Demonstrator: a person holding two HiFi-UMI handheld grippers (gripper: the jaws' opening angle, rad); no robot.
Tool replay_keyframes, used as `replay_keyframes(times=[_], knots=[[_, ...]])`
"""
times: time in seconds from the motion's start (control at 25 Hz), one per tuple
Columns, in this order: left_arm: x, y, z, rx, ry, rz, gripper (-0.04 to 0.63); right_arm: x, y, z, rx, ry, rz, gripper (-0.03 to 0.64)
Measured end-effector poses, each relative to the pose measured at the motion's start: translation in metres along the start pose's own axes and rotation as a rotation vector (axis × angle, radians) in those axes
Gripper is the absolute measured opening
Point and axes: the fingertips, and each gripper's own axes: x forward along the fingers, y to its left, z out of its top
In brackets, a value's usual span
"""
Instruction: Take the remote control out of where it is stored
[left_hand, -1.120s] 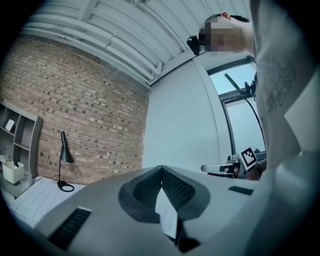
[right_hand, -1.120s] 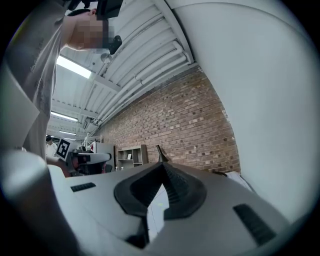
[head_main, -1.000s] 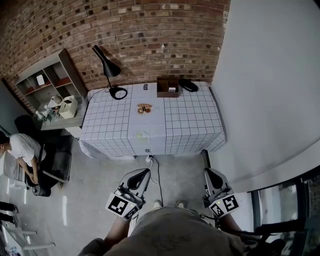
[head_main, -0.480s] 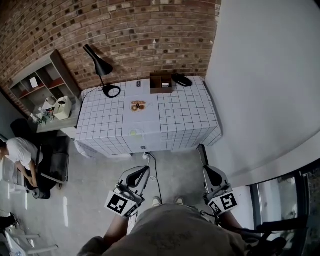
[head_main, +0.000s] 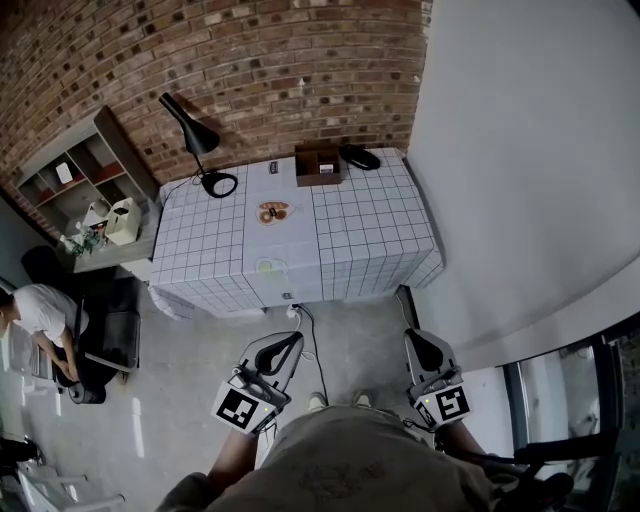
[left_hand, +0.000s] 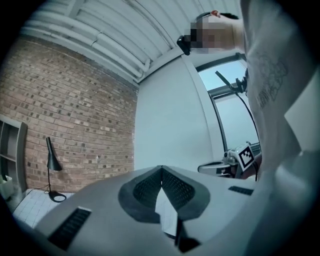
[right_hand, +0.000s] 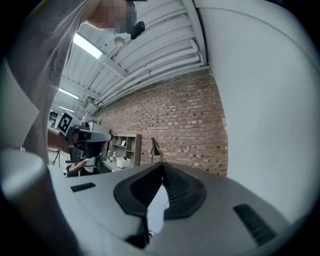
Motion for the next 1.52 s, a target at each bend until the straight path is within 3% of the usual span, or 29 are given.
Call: replay_keyframes(times=[0.44, 0.68, 1.32, 1.52], knots=[[0.004, 0.005, -0.003, -0.039, -0.010, 0.003, 0.005, 0.006, 0.001, -0.001, -0.017, 0.015, 0.013, 0.012], [0.008, 0.004, -0.008, -0.021, 0.010, 0.009, 0.005, 0.007, 0.001, 0.000, -0.033, 0.003, 0.023, 0.012], [0.006, 0.005, -0.022, -0.077, 0.039, 0.041, 0.005, 0.004, 0.000, -0.004, 0.036, 0.011, 0.052, 0.012], [0.011, -0.001, -0.025, -0.109, 0.033, 0.029, 0.005, 0.003, -0.010, -0.009, 0.006, 0.017, 0.057, 0.012]])
